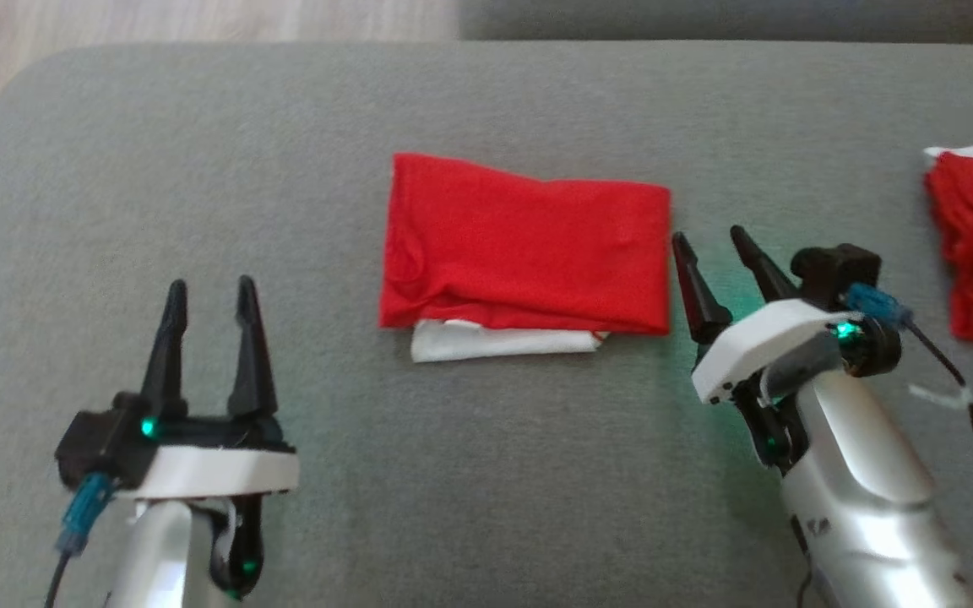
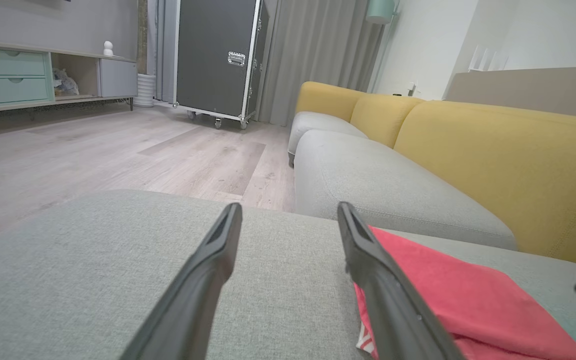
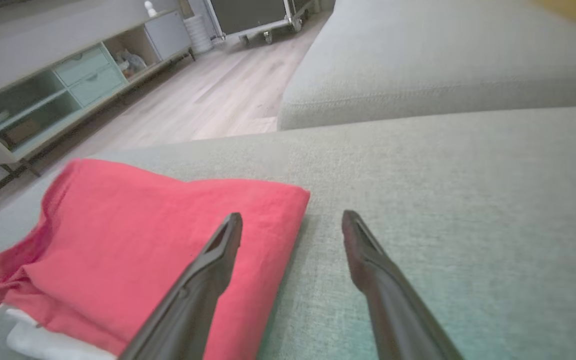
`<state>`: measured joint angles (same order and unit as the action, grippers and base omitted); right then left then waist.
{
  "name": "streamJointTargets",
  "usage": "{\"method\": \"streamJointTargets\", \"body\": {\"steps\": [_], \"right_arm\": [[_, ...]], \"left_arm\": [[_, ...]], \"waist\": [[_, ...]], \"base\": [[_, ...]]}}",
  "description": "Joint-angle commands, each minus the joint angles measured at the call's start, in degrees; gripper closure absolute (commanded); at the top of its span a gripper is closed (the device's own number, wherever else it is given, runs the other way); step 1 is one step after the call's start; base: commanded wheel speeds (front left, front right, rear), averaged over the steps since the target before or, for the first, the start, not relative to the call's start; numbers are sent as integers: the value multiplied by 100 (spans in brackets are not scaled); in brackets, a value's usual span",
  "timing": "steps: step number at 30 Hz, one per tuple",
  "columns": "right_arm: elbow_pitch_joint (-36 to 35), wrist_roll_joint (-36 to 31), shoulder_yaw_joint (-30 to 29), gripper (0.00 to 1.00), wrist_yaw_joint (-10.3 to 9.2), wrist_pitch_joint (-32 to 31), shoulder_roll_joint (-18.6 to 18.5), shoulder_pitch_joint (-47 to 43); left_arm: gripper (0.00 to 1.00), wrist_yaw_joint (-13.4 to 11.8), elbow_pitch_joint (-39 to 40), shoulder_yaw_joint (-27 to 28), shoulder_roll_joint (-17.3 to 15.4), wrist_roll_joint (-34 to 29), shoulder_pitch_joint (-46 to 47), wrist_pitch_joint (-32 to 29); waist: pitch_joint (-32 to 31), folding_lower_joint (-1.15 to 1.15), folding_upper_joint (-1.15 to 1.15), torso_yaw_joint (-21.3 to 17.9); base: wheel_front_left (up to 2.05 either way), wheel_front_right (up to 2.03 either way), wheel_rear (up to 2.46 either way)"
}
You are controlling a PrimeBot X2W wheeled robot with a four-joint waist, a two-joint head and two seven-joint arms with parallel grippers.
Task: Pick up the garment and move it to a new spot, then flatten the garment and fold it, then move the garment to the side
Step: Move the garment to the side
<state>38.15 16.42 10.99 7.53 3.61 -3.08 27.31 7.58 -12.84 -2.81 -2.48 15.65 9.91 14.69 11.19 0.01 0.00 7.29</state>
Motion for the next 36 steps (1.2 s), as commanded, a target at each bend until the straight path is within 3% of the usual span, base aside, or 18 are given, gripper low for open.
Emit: {"method": "streamJointTargets", "body": {"steps": [1,10,11,12,13,19,24,32,36], "right_arm": [[-60,42,150,0,-4,-29,20,191],[1320,451,623,0,-4,-359,20,764],[1418,482,674,11,-4,-343,20,803],[1499,503,728,72,-4,-308,20,842],[1562,517,784,100,-4,-252,20,879],[1865,330,968,100,-4,312,20,1107],[2080,-272,962,100,-4,766,20,1245],[2080,-1291,771,100,-4,1000,13,1274],[1906,-1827,758,100,-4,1011,-160,1280]], "left_arm": [[0,-9,138,119,-40,50,201,30],[0,-9,81,-40,-40,163,379,30],[0,-9,75,-40,-40,164,385,30],[0,-9,71,-38,-40,162,388,30],[0,-9,69,-34,-40,156,388,30],[0,-9,22,-43,-40,73,366,30],[0,-9,-56,-123,-40,63,332,30],[0,-9,-98,-104,-40,33,266,30],[0,-9,-41,-127,-40,26,248,30]], "waist": [[146,-1,0,191],[259,-1,0,581],[260,-1,0,595],[258,-1,0,604],[253,-1,0,607],[119,-1,0,450],[-48,-1,0,206],[-256,-1,0,-289],[-302,-1,0,-582]], "base": [[0,0,0],[0,0,0],[0,0,0],[0,0,0],[0,0,0],[0,0,0],[0,0,0],[0,0,0],[0,0,0]]}}
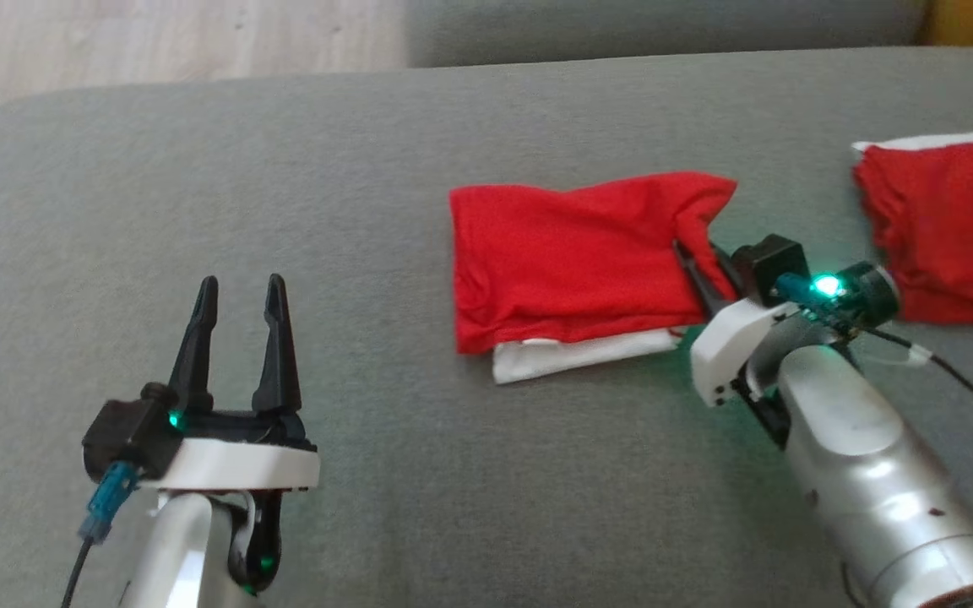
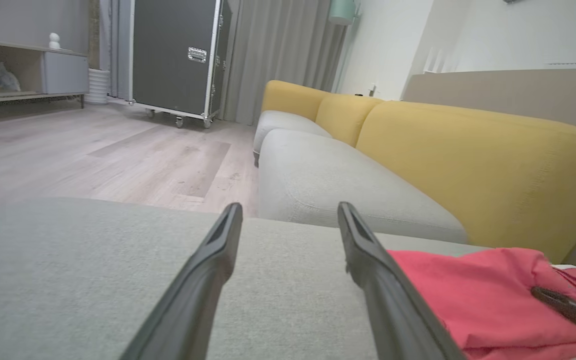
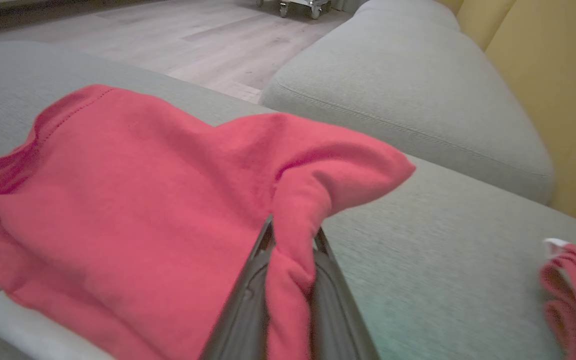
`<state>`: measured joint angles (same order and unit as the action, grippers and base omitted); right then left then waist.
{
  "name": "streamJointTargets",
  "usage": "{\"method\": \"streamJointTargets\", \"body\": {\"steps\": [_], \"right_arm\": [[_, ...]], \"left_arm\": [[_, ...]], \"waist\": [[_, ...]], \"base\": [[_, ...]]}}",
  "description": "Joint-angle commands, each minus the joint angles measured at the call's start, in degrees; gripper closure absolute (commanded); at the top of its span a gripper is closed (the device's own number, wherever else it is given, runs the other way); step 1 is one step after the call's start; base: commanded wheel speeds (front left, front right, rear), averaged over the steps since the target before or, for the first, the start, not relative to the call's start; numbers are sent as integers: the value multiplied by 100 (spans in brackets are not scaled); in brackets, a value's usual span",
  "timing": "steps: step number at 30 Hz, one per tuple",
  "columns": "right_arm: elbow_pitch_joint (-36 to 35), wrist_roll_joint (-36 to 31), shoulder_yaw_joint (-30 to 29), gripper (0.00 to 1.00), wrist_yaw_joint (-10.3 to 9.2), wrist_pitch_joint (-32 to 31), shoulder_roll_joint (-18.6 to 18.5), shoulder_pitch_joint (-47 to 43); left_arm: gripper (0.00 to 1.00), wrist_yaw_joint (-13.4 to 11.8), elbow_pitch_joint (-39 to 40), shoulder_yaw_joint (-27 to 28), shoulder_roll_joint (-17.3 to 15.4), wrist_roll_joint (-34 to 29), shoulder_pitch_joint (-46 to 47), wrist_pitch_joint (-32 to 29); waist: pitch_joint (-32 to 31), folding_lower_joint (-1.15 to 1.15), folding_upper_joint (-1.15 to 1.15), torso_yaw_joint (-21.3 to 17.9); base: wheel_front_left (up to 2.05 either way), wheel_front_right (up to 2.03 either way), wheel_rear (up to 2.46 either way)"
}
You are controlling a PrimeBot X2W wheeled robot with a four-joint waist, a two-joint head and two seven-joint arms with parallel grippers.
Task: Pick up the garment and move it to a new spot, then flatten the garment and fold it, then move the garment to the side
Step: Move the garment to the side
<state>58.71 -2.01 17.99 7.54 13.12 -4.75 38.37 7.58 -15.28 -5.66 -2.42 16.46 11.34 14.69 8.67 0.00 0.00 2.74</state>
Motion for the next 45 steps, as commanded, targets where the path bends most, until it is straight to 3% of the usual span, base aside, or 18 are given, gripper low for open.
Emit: {"method": "streamJointTargets", "body": {"steps": [1,7,14,20,26,32,37,38,39,45], "right_arm": [[-206,-86,65,100,-5,35,-60,179],[-729,-529,216,100,-5,-276,-701,356],[-1634,-515,282,100,-5,-798,-1767,630],[-2299,-398,323,100,-5,-1373,-2683,650],[-2523,-347,227,100,-5,-1858,-3437,564],[-2536,-385,20,100,-5,-2139,-3874,432],[-2541,-428,-206,100,-5,-2267,-3936,268],[-2560,-454,-280,64,-5,-2255,-3927,255],[-2575,-486,-381,0,-5,-2241,-3898,244],[-2637,-653,-756,0,-5,-2152,-3618,130]], "left_arm": [[0,-9,221,151,-46,-52,113,30],[0,-9,365,169,-46,-94,304,30],[0,-9,462,141,-46,-128,661,30],[0,-9,448,-23,-47,-153,933,30],[0,-9,372,-175,-54,-143,1147,30],[0,-9,365,-192,-52,-78,1226,30],[0,-9,358,-206,-52,-63,1245,30],[0,-9,355,-206,-52,-60,1247,30],[0,-9,347,-202,-53,-57,1250,30],[0,-9,298,-83,-66,-72,1220,30]], "waist": [[-44,0,0,-194],[265,0,0,-586],[801,0,0,-889],[1168,0,0,-953],[1393,0,0,-842],[1476,0,0,-690],[1521,0,0,-605],[1525,0,0,-596],[1522,0,0,-588],[1313,0,0,-560]], "base": [[0,0,0],[0,0,0],[0,0,0],[0,0,0],[0,0,0],[0,0,0],[0,0,0],[0,0,0],[0,0,0],[0,0,0]]}}
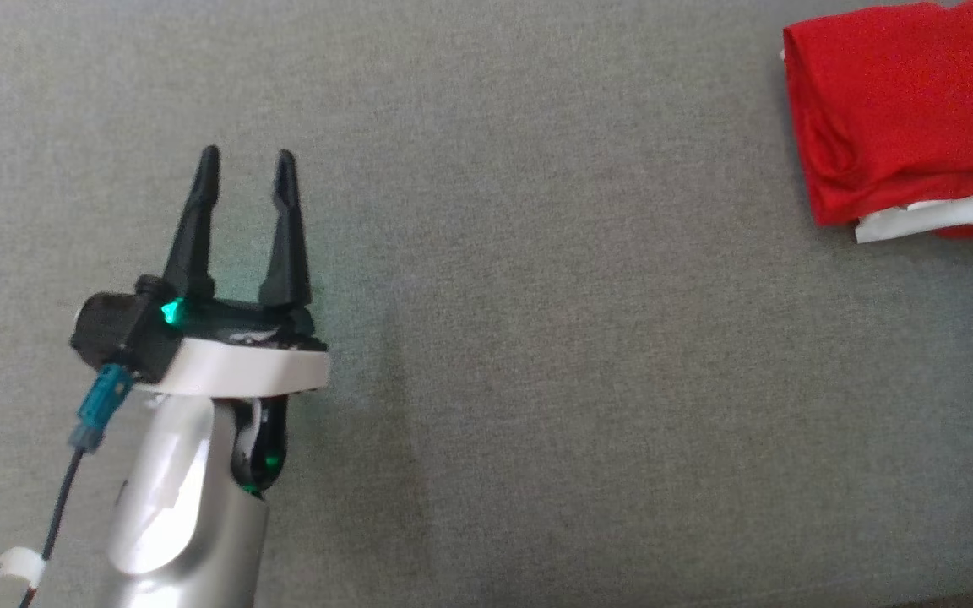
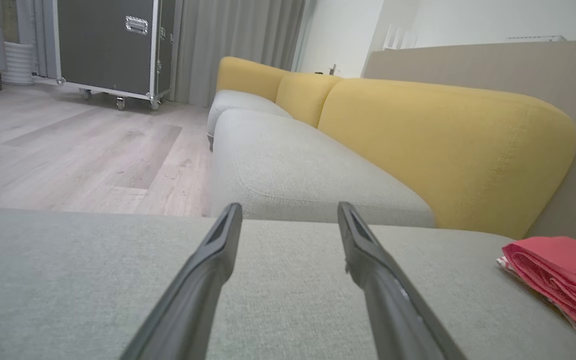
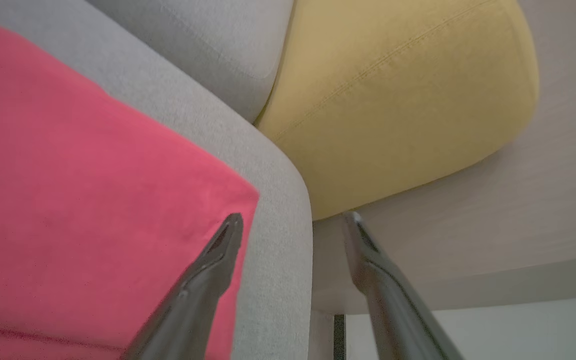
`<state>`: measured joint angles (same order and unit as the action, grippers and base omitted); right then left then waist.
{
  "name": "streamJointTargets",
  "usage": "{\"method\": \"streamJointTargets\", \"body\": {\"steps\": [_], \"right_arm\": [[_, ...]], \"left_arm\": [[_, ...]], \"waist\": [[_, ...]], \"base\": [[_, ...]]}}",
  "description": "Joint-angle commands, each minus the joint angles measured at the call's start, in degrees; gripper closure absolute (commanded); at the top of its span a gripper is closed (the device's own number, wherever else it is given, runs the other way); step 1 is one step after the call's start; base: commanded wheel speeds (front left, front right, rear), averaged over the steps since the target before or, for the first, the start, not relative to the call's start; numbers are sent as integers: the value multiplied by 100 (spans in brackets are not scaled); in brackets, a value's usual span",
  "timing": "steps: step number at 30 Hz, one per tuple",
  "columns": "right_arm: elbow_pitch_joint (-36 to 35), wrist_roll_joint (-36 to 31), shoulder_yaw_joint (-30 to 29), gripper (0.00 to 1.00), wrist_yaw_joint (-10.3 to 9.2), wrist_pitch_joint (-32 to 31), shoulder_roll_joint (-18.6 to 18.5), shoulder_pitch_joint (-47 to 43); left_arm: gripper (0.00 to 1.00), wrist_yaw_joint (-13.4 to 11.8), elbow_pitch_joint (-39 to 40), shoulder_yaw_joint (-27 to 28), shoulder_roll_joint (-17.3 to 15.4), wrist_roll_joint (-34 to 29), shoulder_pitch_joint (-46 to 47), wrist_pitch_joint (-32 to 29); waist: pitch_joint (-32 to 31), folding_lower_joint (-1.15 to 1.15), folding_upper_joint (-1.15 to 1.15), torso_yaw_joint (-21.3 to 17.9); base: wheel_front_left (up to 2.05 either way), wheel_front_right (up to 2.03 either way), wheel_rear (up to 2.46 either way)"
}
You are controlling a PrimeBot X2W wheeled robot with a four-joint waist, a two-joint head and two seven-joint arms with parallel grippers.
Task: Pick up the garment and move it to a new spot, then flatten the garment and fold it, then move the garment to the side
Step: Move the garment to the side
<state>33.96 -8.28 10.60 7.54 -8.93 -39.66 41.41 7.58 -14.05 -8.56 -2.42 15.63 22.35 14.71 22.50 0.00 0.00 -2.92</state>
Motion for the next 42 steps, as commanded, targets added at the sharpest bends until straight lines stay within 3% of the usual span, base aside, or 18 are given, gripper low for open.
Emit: {"method": "streamJointTargets", "body": {"steps": [1,6,7,11,22,26,33,42], "right_arm": [[-188,-51,-75,0,-5,83,-41,-180],[-396,-108,-333,0,-5,316,602,-179],[-462,-57,-423,0,-5,462,945,-191],[-630,146,-567,0,-5,793,1695,-321],[-1010,718,-945,0,-5,2099,3413,-1466],[-1206,1266,-945,0,-5,2346,3641,-2048],[-1539,1915,-472,0,-5,2390,3675,-3098],[-1895,2019,-284,0,-5,2391,3677,-3474]], "left_arm": [[0,-9,173,247,-66,10,99,29],[0,-9,214,524,-60,-35,-118,29],[0,-9,231,637,-58,-66,-244,29],[0,-9,291,878,-55,-180,-503,29],[0,-51,335,1383,-49,-374,-1311,29],[0,-60,305,1420,-47,-292,-1636,29],[0,-50,350,1358,-46,-97,-2119,29],[0,-25,396,1316,-46,188,-2276,29]], "waist": [[-136,0,0,2],[-568,0,0,-21],[-763,0,0,-18],[-1134,0,0,26],[-1902,0,0,215],[-2067,0,0,247],[-2224,0,0,248],[-2262,0,0,217]], "base": [[0,0,0],[0,0,0],[0,0,0],[0,0,0],[0,0,0],[0,0,0],[0,0,0],[0,0,0]]}}
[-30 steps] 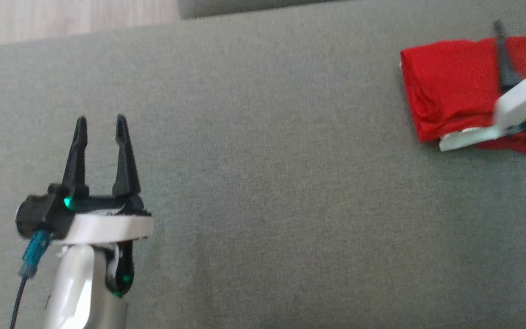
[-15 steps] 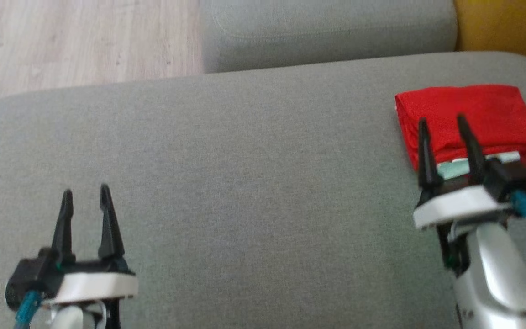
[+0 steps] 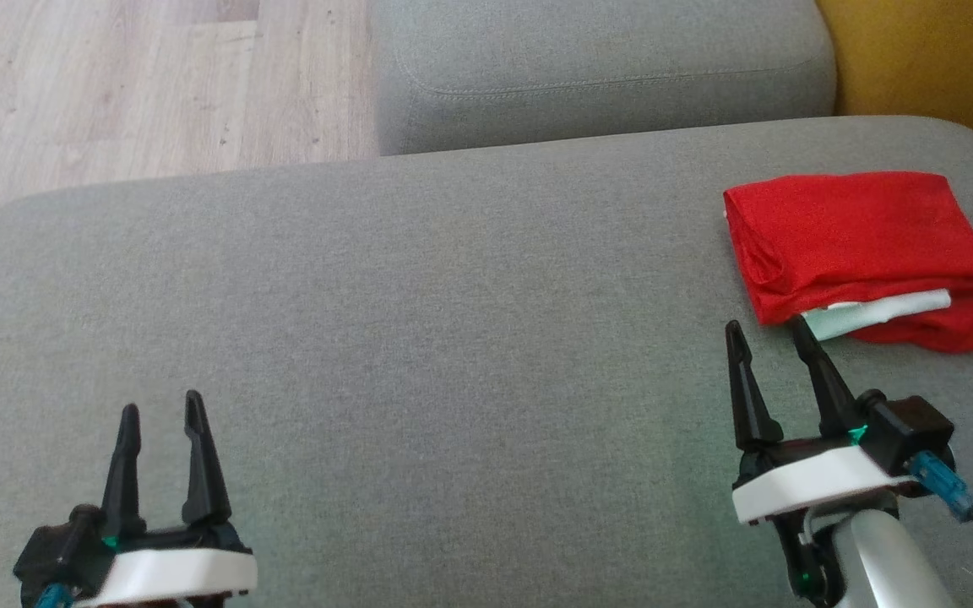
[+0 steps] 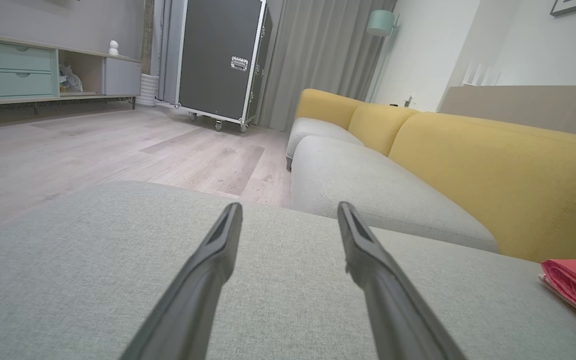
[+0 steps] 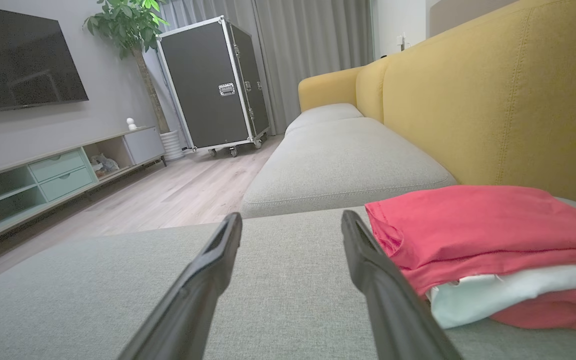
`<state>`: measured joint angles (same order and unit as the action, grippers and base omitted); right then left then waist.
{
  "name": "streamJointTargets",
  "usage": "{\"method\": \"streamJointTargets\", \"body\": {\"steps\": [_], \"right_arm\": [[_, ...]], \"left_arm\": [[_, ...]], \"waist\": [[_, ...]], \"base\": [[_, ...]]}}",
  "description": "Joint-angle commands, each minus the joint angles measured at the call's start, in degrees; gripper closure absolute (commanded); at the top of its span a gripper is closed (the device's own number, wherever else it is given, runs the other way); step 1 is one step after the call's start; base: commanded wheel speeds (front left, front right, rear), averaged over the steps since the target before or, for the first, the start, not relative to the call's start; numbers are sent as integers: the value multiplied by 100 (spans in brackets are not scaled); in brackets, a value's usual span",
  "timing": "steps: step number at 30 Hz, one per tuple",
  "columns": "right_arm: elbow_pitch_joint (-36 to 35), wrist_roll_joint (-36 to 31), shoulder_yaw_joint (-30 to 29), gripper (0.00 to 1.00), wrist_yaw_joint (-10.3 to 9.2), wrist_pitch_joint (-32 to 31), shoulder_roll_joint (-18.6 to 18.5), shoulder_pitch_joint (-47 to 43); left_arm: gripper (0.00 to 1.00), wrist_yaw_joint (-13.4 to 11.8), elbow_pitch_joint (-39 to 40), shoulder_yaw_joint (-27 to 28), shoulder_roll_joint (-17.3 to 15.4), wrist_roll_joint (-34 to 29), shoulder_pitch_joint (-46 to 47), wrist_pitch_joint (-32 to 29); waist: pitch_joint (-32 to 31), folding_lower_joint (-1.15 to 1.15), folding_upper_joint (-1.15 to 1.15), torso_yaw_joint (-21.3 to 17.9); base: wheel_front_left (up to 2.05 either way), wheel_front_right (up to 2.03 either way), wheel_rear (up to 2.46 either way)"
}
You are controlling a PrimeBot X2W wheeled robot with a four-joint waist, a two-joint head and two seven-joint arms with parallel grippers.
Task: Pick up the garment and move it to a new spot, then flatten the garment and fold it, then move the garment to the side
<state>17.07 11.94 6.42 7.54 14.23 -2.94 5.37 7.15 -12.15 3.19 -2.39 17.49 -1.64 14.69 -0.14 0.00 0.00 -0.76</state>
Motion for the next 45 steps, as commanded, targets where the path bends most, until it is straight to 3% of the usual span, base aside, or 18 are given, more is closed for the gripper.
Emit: {"method": "streamJointTargets", "body": {"steps": [1,14,15,19,45], "right_arm": [[-221,-12,136,0,-5,76,5,127],[-207,-51,166,0,-5,76,6,138],[-28,-27,32,100,0,0,0,-5],[223,30,48,100,0,-18,9,-103],[116,1727,-128,100,-1,-358,-64,-68]], "left_arm": [[0,21,202,122,-49,16,115,31],[0,33,161,151,-49,277,97,31],[100,43,-13,-47,0,271,-11,0],[100,43,-293,-49,17,320,-45,-26],[100,41,-271,28,4,1761,119,-447]], "waist": [[-3,0,0,-3],[12,0,0,-52],[12,0,0,-53],[16,0,0,-56],[19,0,0,-29]], "base": [[0,0,0],[0,0,0],[0,0,0],[0,0,0],[0,0,0]]}}
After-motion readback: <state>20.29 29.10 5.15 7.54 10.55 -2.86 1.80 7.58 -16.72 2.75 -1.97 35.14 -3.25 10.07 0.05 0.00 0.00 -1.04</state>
